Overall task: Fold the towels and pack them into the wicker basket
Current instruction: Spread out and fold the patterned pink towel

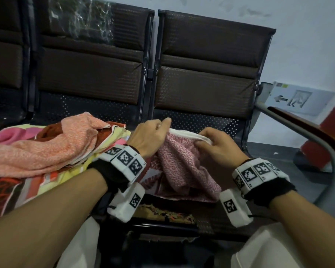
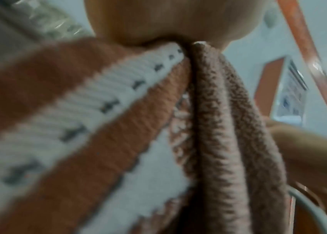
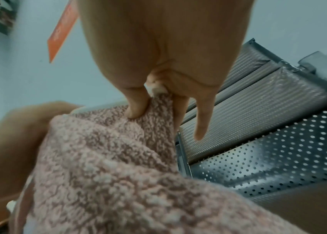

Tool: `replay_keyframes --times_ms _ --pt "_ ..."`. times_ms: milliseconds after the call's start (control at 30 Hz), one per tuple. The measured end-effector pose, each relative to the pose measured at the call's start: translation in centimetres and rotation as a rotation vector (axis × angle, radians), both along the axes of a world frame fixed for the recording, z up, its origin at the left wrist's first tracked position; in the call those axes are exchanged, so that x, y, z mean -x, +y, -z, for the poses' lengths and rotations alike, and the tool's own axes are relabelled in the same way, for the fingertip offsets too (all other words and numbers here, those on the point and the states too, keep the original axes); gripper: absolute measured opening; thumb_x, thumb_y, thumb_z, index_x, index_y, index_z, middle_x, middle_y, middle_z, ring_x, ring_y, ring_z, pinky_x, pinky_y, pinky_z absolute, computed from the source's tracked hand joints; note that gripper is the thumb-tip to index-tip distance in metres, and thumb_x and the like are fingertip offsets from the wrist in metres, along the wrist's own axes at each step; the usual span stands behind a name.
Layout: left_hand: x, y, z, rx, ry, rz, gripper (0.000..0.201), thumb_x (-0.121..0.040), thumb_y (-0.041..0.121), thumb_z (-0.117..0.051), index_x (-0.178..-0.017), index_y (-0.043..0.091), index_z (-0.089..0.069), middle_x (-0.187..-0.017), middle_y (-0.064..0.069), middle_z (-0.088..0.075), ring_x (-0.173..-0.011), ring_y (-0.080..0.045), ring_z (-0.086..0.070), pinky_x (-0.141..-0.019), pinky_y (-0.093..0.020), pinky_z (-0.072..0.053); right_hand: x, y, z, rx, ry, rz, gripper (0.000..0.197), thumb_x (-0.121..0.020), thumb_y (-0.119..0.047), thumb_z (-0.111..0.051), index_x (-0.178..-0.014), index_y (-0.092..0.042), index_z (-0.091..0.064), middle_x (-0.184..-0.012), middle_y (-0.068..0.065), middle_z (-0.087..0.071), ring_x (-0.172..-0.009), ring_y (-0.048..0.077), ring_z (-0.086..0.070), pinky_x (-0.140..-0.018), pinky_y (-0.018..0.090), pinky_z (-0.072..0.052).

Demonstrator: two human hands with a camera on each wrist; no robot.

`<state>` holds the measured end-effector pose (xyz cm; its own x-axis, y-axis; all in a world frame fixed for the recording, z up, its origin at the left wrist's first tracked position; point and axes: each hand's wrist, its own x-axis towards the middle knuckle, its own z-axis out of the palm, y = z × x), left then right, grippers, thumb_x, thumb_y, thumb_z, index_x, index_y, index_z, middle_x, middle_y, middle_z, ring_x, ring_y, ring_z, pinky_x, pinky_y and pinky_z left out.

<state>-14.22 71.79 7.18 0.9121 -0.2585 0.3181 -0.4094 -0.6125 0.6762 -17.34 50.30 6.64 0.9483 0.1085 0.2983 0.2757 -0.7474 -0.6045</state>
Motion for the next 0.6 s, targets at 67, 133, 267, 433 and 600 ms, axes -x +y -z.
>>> replay_keyframes --times_ms 67,133,267,433,600 --pt "0.7 0.2 0.3 -0.088 -0.041 0.058 0.064 -0.086 0.073 -0.024 -0.077 0.014 -0.048 -0.07 -0.003 -0.059 -0.069 -0.026 -0.059 -0.068 -0.04 -0.045 0.3 -0.6 -0.3 -0.051 -0.062 0.04 0.011 -0.084 -0.025 -0.07 -0.075 -0.024 -0.063 -0.07 -0.004 -0.067 -0.064 0.008 -0.06 -0.063 0.027 -0.047" --pt "1.1 0.4 0.5 -0.226 -0.067 0.111 0.065 -0.079 0.078 -0.018 -0.089 0.02 -0.044 -0.066 0.003 -0.056 -0.06 -0.017 -0.056 -0.058 -0.035 -0.043 0.6 -1.0 -0.6 -0.099 -0.11 0.088 0.014 -0.079 -0.033 -0.074 -0.07 -0.027 -0.067 -0.067 -0.007 -0.068 -0.063 0.003 -0.061 -0.061 0.023 -0.047" --pt "2.3 0.2 0.2 -0.285 -0.047 0.207 0.064 -0.077 0.075 -0.017 -0.104 0.019 -0.034 -0.063 0.007 -0.046 -0.053 -0.008 -0.048 -0.05 -0.029 -0.034 1.0 -1.3 -1.3 -0.215 -0.183 0.18 0.013 -0.076 -0.034 -0.076 -0.075 -0.022 -0.072 -0.074 -0.007 -0.072 -0.075 0.008 -0.066 -0.07 0.028 -0.052" --pt "2.8 1.2 -2.7 -0.394 -0.108 0.249 0.035 -0.091 0.055 -0.029 -0.098 0.021 -0.027 -0.07 0.0 -0.05 -0.06 -0.022 -0.051 -0.055 -0.038 -0.042 1.0 -1.2 -3.1 -0.36 -0.236 0.214 0.02 -0.075 -0.027 -0.078 -0.061 -0.023 -0.065 -0.053 -0.018 -0.062 -0.054 -0.008 -0.053 -0.055 0.016 -0.041" --pt "2.8 2.1 -8.2 -0.286 -0.173 0.172 0.018 -0.098 0.039 -0.036 -0.095 0.022 -0.033 -0.07 -0.002 -0.054 -0.064 -0.025 -0.055 -0.062 -0.04 -0.043 1.3 -0.7 -9.4 -0.282 -0.314 0.238 0.02 -0.076 -0.034 -0.076 -0.064 -0.023 -0.064 -0.063 -0.013 -0.063 -0.065 0.003 -0.056 -0.066 0.027 -0.045"
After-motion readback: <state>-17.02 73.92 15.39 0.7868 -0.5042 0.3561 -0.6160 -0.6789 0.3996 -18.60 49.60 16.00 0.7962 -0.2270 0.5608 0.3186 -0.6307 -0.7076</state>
